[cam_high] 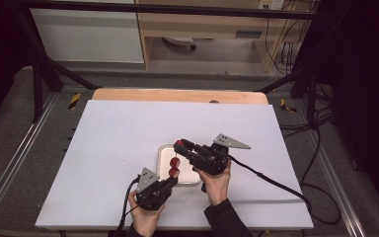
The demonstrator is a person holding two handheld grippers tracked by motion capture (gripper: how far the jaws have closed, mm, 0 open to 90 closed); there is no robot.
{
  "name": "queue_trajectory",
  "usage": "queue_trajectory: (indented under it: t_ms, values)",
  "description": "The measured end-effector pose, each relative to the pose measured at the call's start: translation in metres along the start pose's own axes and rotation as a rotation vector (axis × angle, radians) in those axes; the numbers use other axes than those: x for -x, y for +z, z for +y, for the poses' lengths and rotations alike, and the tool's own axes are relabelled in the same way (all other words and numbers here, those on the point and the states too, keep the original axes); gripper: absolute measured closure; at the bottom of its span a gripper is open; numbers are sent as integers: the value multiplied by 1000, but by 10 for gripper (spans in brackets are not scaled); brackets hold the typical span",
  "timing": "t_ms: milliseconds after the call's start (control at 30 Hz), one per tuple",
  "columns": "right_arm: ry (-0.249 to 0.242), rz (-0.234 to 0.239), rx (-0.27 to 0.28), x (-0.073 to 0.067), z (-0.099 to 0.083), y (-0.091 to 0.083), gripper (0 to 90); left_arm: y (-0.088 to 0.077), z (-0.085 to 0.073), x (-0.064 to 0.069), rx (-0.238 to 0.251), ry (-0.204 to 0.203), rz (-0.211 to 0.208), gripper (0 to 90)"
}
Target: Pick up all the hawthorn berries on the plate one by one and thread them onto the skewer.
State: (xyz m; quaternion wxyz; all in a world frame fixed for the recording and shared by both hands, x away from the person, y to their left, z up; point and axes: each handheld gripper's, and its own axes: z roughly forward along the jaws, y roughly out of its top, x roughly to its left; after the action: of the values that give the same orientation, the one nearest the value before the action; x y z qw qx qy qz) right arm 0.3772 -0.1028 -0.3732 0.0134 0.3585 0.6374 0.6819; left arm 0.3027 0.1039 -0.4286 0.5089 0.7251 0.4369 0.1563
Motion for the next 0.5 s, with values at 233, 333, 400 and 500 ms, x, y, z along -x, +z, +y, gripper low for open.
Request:
queue_trajectory:
  t_ms: [233, 333, 400, 500]
  values:
    - [5, 21, -141, 4, 7, -3, 618, 2, -2, 1, -47, 109, 79, 888]
    - [-1, 27, -186, 5, 12, -5, 619, 3, -2, 3, -52, 116, 64, 888]
    - [2, 33, -195, 5, 12, -6, 620, 4, -2, 2, -37, 83, 31, 888]
    - [18, 49, -199, 5, 6, -4, 621, 3, -2, 2, -10, 46, -10, 888]
